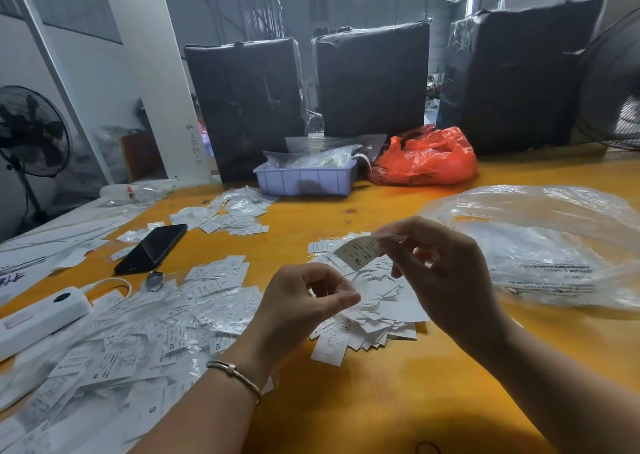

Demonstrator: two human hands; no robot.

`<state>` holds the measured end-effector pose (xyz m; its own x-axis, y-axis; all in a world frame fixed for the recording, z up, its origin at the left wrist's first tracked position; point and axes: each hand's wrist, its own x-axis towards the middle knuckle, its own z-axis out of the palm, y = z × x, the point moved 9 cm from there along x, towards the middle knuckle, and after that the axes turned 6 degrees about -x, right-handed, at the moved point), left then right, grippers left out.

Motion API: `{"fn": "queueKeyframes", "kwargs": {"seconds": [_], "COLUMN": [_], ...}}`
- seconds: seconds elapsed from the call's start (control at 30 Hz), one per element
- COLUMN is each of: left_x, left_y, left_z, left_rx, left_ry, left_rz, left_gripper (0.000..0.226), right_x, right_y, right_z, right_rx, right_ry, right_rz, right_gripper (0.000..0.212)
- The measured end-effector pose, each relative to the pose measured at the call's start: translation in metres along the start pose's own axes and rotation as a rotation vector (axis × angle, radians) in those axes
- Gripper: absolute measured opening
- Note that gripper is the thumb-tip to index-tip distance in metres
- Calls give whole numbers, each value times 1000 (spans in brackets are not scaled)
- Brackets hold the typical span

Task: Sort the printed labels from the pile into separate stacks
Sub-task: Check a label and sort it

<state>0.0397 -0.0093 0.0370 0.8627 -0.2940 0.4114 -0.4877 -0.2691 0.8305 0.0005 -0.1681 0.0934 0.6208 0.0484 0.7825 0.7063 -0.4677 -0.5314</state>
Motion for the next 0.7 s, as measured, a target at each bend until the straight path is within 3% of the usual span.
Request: {"fn": "queueKeyframes", "kwargs": {"seconds": [0.2,0.7], "left_x": [0,0], "left_y": [-2,0], "left_z": [-1,1], "left_rx": [-1,3], "left_ry": [3,-29], "left_rz": [-7,16], "left_gripper": [5,12], "right_x": [-2,-3], "right_y": [0,-4], "right_z": [7,-4], "right_rx": [-33,-5], "right_ry": [-64,25], "right_rz": [-25,-15], "right_gripper": [8,11]}}
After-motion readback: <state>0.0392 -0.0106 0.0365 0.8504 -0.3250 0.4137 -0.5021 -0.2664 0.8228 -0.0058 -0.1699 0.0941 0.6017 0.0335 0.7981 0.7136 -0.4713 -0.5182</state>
